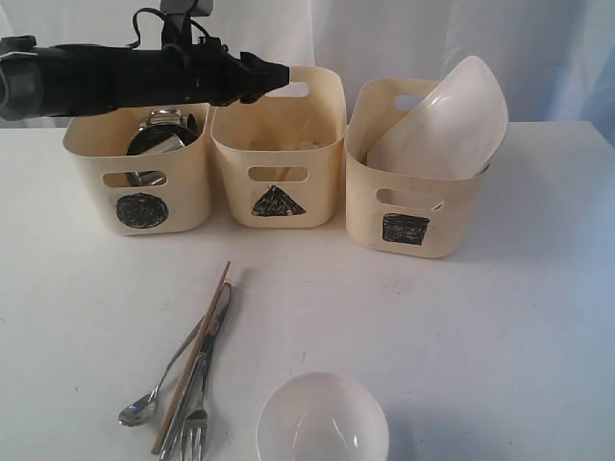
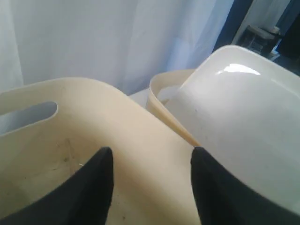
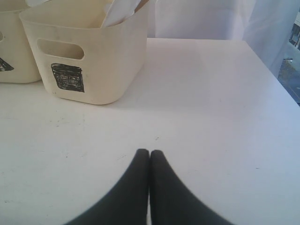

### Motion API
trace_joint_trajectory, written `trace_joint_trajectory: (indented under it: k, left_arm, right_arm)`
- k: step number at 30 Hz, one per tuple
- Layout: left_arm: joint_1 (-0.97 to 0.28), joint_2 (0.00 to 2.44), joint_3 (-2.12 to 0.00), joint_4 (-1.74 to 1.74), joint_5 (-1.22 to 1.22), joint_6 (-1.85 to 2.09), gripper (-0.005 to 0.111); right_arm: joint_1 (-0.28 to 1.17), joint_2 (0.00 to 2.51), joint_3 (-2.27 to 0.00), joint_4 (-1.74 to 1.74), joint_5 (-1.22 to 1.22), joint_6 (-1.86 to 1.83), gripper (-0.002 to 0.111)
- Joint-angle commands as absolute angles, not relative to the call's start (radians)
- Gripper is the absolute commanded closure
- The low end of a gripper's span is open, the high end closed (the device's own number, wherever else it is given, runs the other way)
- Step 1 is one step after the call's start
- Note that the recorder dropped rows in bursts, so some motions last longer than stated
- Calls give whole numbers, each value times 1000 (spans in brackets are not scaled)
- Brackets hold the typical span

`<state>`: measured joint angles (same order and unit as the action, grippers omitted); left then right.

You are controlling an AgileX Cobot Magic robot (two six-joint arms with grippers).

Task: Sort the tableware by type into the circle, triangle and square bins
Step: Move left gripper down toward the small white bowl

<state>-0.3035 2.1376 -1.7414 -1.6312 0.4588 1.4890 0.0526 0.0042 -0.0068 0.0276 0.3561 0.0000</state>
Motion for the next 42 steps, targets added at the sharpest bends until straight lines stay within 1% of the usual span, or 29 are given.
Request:
trace_joint_trajectory:
  k: [1, 2, 4, 5, 6, 7, 9, 11, 20, 25, 29, 35, 42]
  left_arm:
    - [-303, 2081, -1748, -1438, 526, 1353, 55]
    - [-303, 2049, -1748, -1316, 563, 1278, 61]
    - [-303, 1996, -1746, -1099, 658, 1161, 83]
    - [-303, 1969, -1746, -976, 723, 1109, 97]
    - [-303, 1950, -1746, -883, 775, 1064, 106]
    - [-303, 1921, -1746, -739, 852, 948, 107]
    - [-303, 1888, -1741, -580, 921, 778, 107]
    - [-303, 1838, -1695, -522, 926, 682, 107]
    - [-303, 1629, -1389, -546, 797, 556, 107]
    - [-305, 1581, -1249, -600, 773, 496, 107]
    - [-340, 1578, -1150, -692, 758, 594, 107]
    - [-435, 1578, -1072, -824, 725, 662, 107]
    - [-502, 1578, -1067, -823, 726, 578, 107]
  right_arm:
    - [48, 0, 0, 30, 350, 0, 108]
    - [48, 0, 0, 30, 350, 0, 108]
    - [48, 0, 0, 30, 350, 0, 108]
    - [48, 0, 0, 30, 350, 0, 108]
    - [48, 0, 0, 30, 350, 0, 108]
    - [48, 0, 0, 30, 350, 0, 108]
    - [48, 0, 0, 30, 350, 0, 108]
    - [48, 0, 0, 30, 350, 0, 108]
    - [48, 0, 0, 30, 350, 0, 108]
    - [48, 0, 0, 30, 350, 0, 108]
    - [48, 0, 0, 30, 350, 0, 108]
    - [48, 0, 0, 30, 350, 0, 108]
    - [48, 0, 0, 30, 350, 0, 108]
